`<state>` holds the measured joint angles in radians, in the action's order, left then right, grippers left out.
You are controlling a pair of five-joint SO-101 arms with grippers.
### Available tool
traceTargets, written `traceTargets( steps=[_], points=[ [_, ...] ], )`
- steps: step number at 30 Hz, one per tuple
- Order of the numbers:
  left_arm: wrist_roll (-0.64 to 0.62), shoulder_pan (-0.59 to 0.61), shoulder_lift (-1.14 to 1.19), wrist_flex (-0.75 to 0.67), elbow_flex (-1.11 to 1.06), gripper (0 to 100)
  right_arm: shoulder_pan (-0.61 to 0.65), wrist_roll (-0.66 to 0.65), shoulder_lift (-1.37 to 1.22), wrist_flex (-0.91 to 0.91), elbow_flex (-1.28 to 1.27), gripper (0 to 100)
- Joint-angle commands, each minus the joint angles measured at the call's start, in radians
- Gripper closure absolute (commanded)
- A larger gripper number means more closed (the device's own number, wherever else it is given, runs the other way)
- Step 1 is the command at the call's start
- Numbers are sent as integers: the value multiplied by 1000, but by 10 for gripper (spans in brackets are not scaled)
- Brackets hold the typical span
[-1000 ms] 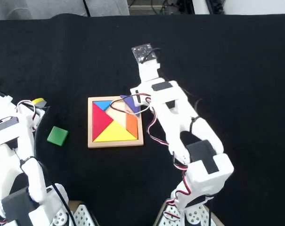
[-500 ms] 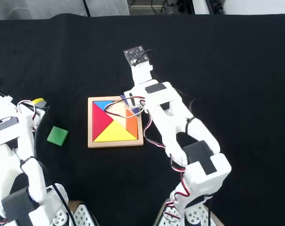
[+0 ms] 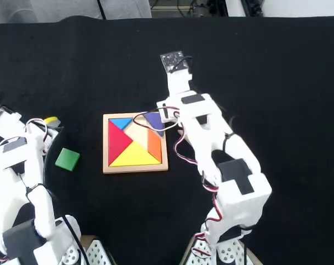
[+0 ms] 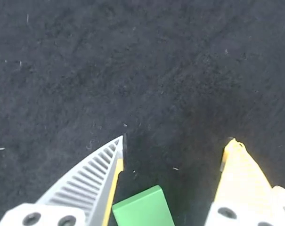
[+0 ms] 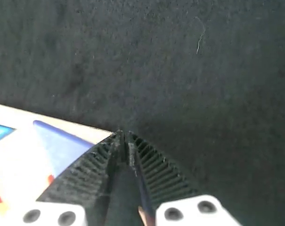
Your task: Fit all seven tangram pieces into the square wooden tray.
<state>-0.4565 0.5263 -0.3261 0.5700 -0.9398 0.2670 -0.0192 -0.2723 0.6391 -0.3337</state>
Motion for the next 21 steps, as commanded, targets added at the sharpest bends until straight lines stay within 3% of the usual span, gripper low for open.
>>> traceTargets(
  steps=[1, 21],
  points=[
    [-5, -15, -37, -12, 7, 672, 18, -8, 4, 3, 61, 988],
    [-5, -16, -37, -15, 7, 672, 49, -12, 15, 49, 68, 988]
  ],
)
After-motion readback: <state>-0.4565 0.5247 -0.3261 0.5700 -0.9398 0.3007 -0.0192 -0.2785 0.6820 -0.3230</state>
